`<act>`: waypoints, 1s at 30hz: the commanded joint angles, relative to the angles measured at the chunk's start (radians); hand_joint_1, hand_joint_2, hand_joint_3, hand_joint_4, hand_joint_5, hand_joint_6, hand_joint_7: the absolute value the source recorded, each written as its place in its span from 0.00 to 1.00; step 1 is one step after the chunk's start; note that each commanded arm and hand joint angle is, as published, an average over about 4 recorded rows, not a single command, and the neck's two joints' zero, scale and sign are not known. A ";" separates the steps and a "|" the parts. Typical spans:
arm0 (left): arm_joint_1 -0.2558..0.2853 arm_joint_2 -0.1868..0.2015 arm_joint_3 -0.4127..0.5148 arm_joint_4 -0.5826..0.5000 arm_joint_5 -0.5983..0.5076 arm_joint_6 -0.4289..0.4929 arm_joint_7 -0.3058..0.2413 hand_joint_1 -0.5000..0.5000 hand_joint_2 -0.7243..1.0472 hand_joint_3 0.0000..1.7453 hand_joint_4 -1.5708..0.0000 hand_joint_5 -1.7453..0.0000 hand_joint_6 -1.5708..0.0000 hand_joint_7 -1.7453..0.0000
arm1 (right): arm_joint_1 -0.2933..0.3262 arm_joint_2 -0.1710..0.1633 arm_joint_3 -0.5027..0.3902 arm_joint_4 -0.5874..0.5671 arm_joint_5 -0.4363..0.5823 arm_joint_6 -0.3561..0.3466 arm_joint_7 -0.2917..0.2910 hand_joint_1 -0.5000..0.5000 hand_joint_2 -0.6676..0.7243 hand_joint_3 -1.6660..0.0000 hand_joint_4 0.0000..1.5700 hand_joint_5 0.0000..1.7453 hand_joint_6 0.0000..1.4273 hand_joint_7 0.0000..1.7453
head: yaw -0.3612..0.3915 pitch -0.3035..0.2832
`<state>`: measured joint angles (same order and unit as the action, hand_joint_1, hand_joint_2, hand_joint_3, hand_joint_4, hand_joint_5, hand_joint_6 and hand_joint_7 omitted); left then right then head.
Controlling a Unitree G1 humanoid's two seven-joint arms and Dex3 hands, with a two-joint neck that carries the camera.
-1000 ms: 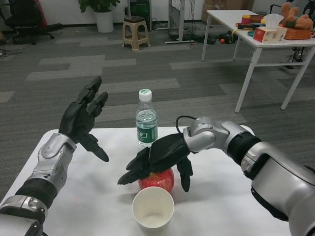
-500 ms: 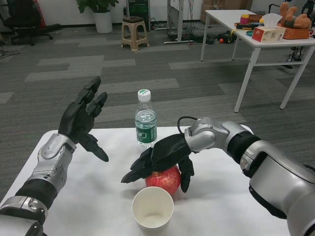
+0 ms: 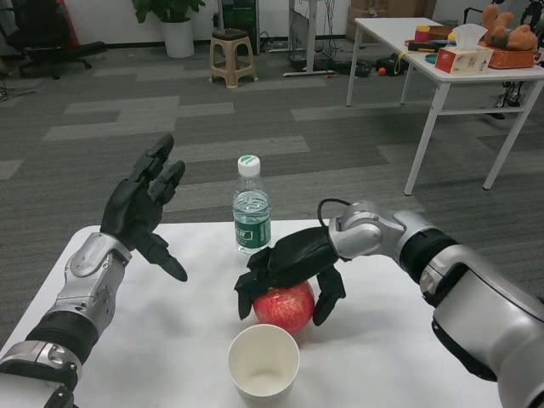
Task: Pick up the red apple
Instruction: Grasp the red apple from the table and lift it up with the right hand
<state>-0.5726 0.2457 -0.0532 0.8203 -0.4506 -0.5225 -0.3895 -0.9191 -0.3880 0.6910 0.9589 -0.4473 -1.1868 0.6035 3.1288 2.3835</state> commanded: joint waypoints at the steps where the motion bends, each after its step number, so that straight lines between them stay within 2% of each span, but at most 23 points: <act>1: 0.022 0.010 0.003 0.002 -0.009 -0.009 -0.002 0.02 0.15 0.00 1.00 0.94 1.00 0.92 | 0.017 -0.005 -0.050 0.006 0.002 -0.007 0.005 0.08 0.14 0.24 0.31 0.94 0.32 0.93 | 0.005 0.003; 4: 0.023 0.010 0.007 0.002 -0.010 -0.010 -0.002 0.02 0.15 0.00 1.00 0.94 1.00 0.92 | 0.026 -0.003 -0.095 0.002 0.003 -0.007 0.004 0.08 0.11 0.24 0.31 0.94 0.45 0.96 | 0.012 0.008; 9: 0.023 0.010 0.014 0.003 -0.010 -0.010 -0.002 0.02 0.15 0.00 1.00 0.94 1.00 0.92 | 0.032 -0.009 -0.144 -0.011 0.005 -0.006 0.004 0.08 0.09 0.24 0.32 0.94 0.53 0.96 | 0.019 0.008; 13: 0.017 0.010 0.017 0.015 -0.010 -0.010 -0.002 0.02 0.15 0.00 1.00 0.94 1.00 0.92 | 0.038 -0.017 -0.183 -0.015 0.015 -0.004 0.002 0.08 0.10 0.19 0.33 0.94 0.55 0.96 | 0.025 0.011; 17: 0.004 0.009 0.022 0.034 -0.010 -0.010 -0.002 0.02 0.15 0.00 1.00 0.94 1.00 0.92 | 0.043 -0.027 -0.228 -0.022 0.033 -0.005 0.002 0.08 0.09 0.19 0.35 0.94 0.56 0.96 | 0.038 0.015; 22: -0.007 0.000 0.044 0.048 -0.007 -0.010 0.000 0.02 0.15 0.00 1.00 0.94 1.00 0.92 | 0.081 -0.054 -0.288 -0.090 0.083 0.001 0.003 0.08 0.09 0.19 0.35 0.94 0.58 0.96 | 0.060 0.018; 27: -0.048 -0.007 0.055 0.118 -0.005 -0.023 0.003 0.02 0.15 0.00 1.00 0.94 1.00 0.92 | 0.121 -0.062 -0.404 -0.121 0.126 0.013 0.004 0.08 0.09 0.19 0.38 0.94 0.60 0.96 | 0.081 0.013; 30: -0.070 -0.012 0.056 0.159 -0.005 -0.034 0.004 0.02 0.15 0.00 1.00 0.94 1.00 0.92 | 0.151 -0.066 -0.483 -0.157 0.135 0.021 0.004 0.08 0.09 0.15 0.40 0.94 0.60 0.96 | 0.088 0.008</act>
<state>-0.6229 0.2381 -0.0062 0.9640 -0.4511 -0.5440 -0.3875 -0.7922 -0.4465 0.2488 0.8360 -0.3210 -1.1760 0.6112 3.2147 2.3932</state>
